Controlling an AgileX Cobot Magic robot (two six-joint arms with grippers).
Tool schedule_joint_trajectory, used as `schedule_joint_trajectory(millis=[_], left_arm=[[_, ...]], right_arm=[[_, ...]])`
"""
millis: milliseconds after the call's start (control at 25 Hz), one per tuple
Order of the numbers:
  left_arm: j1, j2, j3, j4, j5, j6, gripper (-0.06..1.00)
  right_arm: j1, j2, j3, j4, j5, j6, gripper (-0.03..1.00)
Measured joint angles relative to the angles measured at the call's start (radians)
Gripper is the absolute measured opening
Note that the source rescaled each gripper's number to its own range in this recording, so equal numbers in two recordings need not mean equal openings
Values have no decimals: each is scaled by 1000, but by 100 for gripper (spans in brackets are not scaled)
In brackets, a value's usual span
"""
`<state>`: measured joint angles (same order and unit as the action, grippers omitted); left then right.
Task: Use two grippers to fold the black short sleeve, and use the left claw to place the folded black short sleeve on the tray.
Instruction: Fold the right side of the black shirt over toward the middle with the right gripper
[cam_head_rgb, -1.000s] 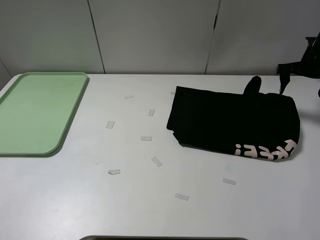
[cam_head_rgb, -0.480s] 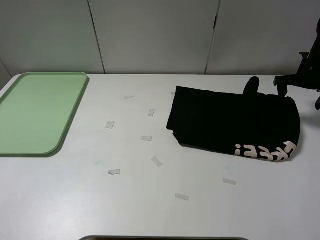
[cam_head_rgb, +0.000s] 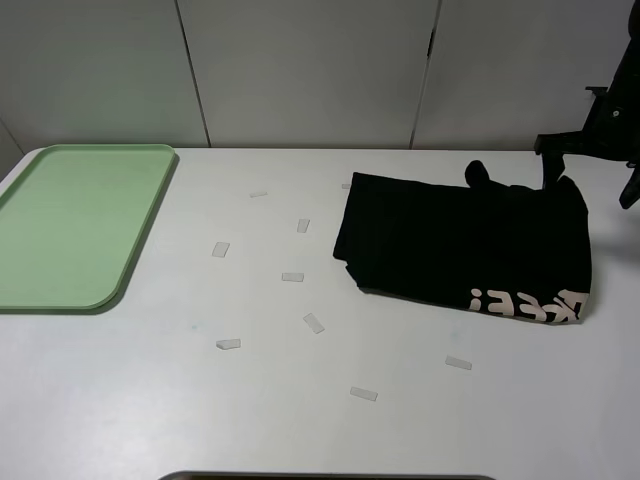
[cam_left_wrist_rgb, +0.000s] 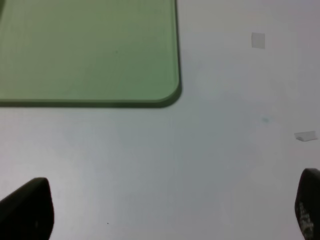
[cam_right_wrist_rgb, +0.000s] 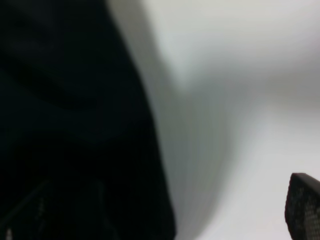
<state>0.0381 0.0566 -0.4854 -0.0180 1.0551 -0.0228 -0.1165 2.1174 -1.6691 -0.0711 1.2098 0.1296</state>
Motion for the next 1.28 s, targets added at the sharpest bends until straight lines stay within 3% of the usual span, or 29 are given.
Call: schedule_joint_trajectory(millis=[880, 1280], left_arm=[[0, 0, 0, 0, 0, 0, 96], [0, 0, 0, 0, 0, 0, 96]], right_arm=[[287, -114, 291, 35, -1, 88, 100], [294, -116, 470, 120, -206, 53, 100]])
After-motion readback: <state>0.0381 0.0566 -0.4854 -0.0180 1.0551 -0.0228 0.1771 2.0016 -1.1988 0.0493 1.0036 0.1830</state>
